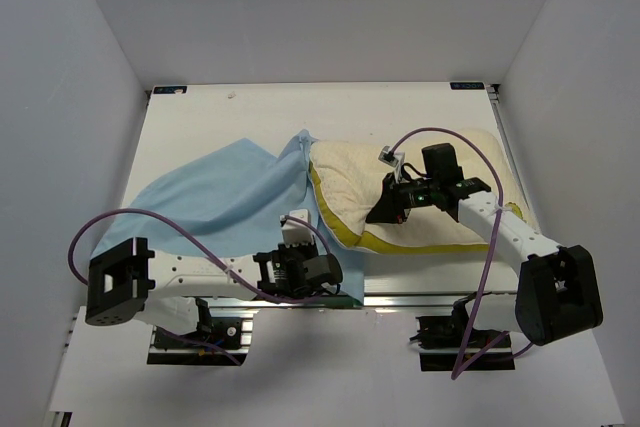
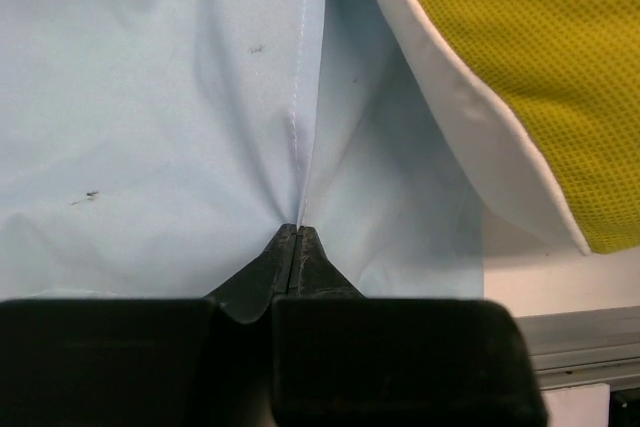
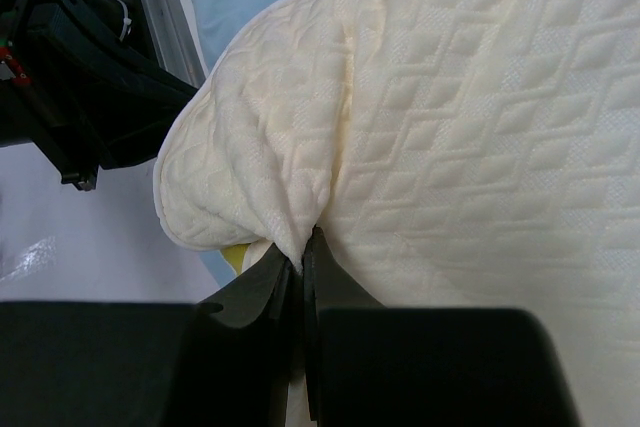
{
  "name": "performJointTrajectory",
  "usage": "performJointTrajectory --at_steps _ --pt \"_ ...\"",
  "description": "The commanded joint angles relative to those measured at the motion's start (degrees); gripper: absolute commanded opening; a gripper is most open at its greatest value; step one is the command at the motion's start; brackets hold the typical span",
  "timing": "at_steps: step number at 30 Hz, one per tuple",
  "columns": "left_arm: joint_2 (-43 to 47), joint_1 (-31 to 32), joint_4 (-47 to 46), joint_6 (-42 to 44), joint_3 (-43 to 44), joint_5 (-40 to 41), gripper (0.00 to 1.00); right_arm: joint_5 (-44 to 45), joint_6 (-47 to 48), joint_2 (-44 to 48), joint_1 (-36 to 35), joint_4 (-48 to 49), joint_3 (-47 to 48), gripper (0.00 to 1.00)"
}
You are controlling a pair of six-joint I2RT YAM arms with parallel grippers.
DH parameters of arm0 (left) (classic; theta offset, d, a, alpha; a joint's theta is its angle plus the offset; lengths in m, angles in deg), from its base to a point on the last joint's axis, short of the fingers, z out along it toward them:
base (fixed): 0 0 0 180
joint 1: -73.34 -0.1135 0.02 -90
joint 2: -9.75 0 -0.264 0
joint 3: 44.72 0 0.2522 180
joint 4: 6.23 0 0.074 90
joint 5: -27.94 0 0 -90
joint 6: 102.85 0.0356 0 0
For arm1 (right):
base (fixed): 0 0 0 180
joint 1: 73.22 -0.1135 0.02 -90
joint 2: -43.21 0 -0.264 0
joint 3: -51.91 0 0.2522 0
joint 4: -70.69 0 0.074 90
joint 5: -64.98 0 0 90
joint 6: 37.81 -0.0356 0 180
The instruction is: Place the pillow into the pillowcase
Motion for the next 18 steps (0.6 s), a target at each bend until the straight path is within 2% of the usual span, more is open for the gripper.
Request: performJointTrajectory --at_steps 1,4,9,12,18 --pt "2.26 0.25 -0.03 -0.48 -1.05 0.33 0.04 -0.53 0.97 1.59 0.24 1.35 1.05 0.01" --pt "2.35 0.25 0.58 -1.01 -1.14 0.41 0.0 -0.44 0.97 1.6 0.32 1.17 1.05 0.01" --pt "4.45 0.25 4.71 -3.12 -0.26 1.73 0.0 0.44 2.64 2.3 0.32 0.38 0.96 0.01" --pt "8.14 0.16 7.7 -4.61 0.26 2.87 0.0 -0.87 4.39 2.56 0.32 -0.76 1.14 0.01" --pt "17.01 -0.36 19.3 -13.4 0.71 6.3 0.0 -5.79 11.24 3.53 0.33 -4.36 1.4 0.0"
